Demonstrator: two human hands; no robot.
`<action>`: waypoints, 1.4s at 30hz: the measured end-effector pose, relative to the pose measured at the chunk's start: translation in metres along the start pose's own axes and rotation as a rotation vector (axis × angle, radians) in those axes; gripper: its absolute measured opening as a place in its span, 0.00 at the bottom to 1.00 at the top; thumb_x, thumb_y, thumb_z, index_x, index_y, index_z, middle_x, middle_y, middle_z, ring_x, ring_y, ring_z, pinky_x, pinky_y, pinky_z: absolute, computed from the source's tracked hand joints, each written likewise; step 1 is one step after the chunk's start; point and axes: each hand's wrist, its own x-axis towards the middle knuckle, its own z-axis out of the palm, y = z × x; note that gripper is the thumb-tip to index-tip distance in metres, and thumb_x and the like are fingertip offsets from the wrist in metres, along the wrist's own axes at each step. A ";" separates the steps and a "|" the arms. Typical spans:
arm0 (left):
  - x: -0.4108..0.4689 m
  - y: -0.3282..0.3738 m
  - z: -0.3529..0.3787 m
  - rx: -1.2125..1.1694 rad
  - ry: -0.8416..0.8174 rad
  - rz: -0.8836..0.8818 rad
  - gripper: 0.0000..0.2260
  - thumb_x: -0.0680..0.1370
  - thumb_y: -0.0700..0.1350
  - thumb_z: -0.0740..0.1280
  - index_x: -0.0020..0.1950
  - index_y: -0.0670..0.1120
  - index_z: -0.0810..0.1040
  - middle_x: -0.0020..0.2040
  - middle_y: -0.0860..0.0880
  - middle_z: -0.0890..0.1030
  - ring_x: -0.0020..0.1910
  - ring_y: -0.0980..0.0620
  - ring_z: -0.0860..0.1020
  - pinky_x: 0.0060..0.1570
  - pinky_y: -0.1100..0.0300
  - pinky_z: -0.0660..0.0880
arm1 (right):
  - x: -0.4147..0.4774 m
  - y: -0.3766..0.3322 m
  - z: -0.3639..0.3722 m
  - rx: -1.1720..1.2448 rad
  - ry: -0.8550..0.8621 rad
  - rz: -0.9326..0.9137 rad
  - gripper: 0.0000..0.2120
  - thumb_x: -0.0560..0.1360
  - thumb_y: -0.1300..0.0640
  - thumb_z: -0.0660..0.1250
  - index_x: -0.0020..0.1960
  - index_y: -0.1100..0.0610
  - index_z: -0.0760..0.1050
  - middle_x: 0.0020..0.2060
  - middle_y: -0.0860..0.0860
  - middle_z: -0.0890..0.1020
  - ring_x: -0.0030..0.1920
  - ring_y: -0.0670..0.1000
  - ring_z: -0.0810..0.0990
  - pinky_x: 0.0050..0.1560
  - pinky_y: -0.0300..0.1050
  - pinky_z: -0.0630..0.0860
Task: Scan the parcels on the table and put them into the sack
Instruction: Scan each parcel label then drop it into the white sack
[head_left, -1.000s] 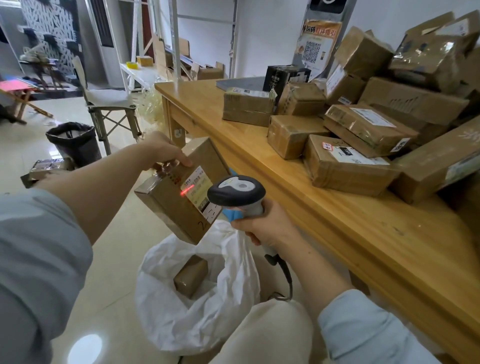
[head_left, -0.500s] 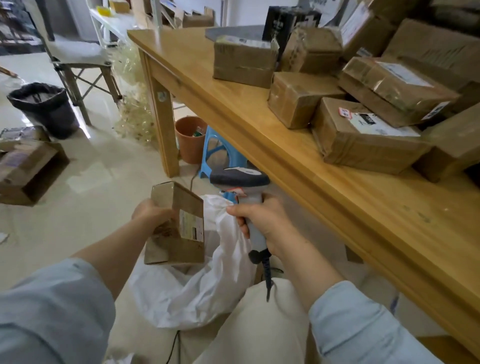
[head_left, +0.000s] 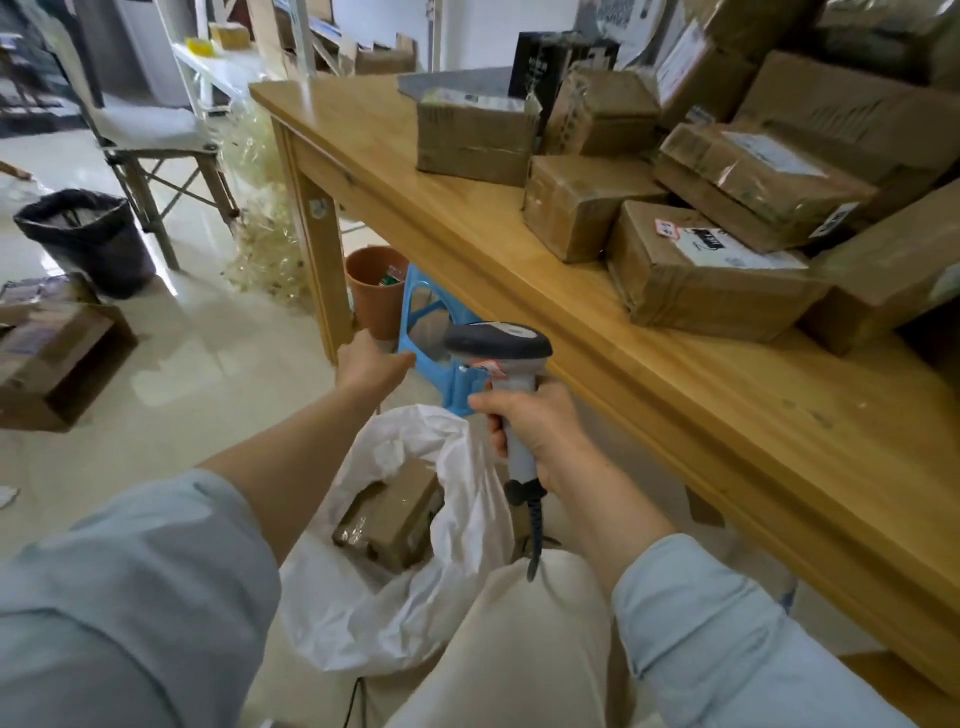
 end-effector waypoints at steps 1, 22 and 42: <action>-0.005 0.010 -0.002 -0.012 0.004 0.043 0.22 0.72 0.53 0.70 0.63 0.46 0.74 0.57 0.43 0.78 0.53 0.45 0.78 0.52 0.49 0.78 | -0.007 -0.003 -0.001 0.027 0.016 -0.020 0.07 0.70 0.65 0.72 0.37 0.58 0.75 0.21 0.50 0.74 0.23 0.47 0.70 0.25 0.40 0.69; -0.105 0.294 0.060 -0.383 -0.353 0.289 0.17 0.75 0.48 0.71 0.55 0.39 0.70 0.51 0.44 0.77 0.52 0.45 0.78 0.53 0.50 0.79 | -0.066 -0.106 -0.171 0.447 0.412 -0.288 0.07 0.73 0.60 0.72 0.44 0.63 0.77 0.24 0.52 0.78 0.22 0.48 0.76 0.25 0.39 0.74; -0.088 0.375 0.125 -0.527 -0.338 0.130 0.22 0.68 0.37 0.76 0.56 0.43 0.68 0.52 0.42 0.78 0.52 0.43 0.78 0.51 0.46 0.79 | -0.028 -0.125 -0.241 0.539 0.440 -0.314 0.06 0.72 0.61 0.72 0.41 0.62 0.77 0.25 0.53 0.79 0.24 0.49 0.77 0.27 0.40 0.75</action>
